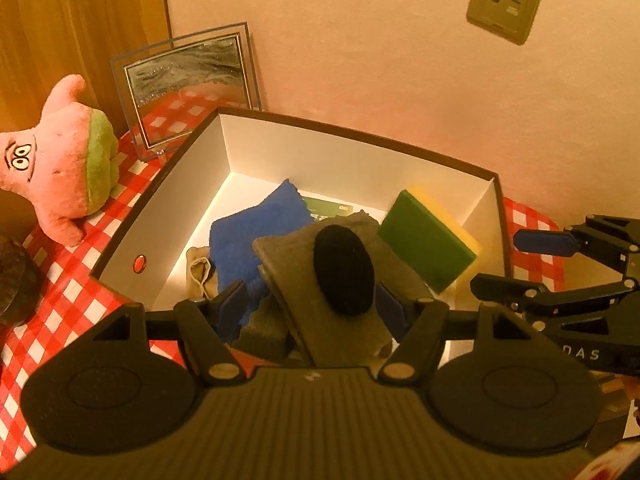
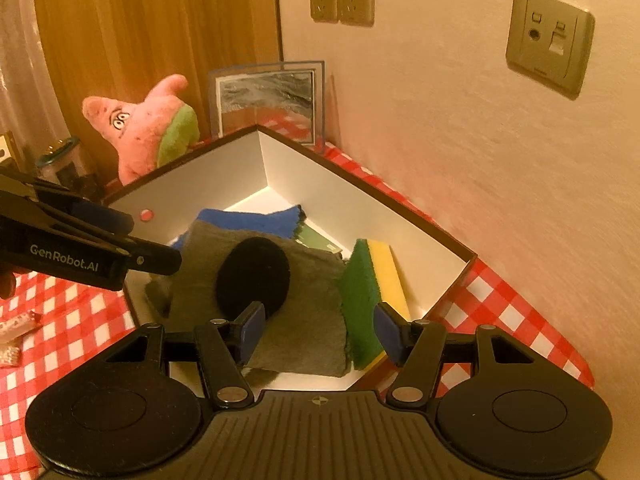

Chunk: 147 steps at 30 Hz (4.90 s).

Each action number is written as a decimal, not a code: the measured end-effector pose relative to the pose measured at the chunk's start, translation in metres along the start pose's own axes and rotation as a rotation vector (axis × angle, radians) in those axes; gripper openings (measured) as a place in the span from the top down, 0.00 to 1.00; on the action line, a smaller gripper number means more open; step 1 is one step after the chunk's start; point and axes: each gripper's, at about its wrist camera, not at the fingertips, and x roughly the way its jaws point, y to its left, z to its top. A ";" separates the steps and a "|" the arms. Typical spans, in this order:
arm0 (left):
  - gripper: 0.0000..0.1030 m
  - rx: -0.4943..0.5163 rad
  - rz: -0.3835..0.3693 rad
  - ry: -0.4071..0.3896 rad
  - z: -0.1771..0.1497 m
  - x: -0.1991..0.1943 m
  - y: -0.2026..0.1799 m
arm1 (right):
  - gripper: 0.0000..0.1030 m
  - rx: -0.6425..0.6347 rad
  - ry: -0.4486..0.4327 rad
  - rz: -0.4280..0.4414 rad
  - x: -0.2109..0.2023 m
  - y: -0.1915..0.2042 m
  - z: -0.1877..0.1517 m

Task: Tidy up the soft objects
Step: 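Lower the sponge into the box and open the right tool, then withdraw both tools from the box toward the cotton swab bag, then grasp the pink-white packet with the right tool while the left tool grasps the cotton swab bag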

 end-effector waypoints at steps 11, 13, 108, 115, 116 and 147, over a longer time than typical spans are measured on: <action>0.34 -0.010 0.014 -0.035 -0.023 -0.050 -0.002 | 0.41 0.022 -0.052 0.026 -0.042 0.014 -0.011; 0.34 -0.015 0.016 -0.044 -0.030 -0.062 -0.001 | 0.41 0.032 -0.063 0.037 -0.051 0.017 -0.014; 0.43 -0.691 0.250 0.059 -0.312 -0.104 0.267 | 0.41 -0.185 0.236 0.423 0.107 0.342 -0.086; 0.37 -0.746 0.248 0.064 -0.305 -0.087 0.274 | 0.41 -0.160 0.240 0.401 0.125 0.338 -0.081; 0.36 -0.751 0.256 0.068 -0.304 -0.085 0.275 | 0.42 -0.162 0.243 0.396 0.128 0.337 -0.081; 0.61 -0.630 0.290 0.078 -0.312 -0.088 0.308 | 0.41 -0.631 0.125 0.501 0.169 0.389 -0.069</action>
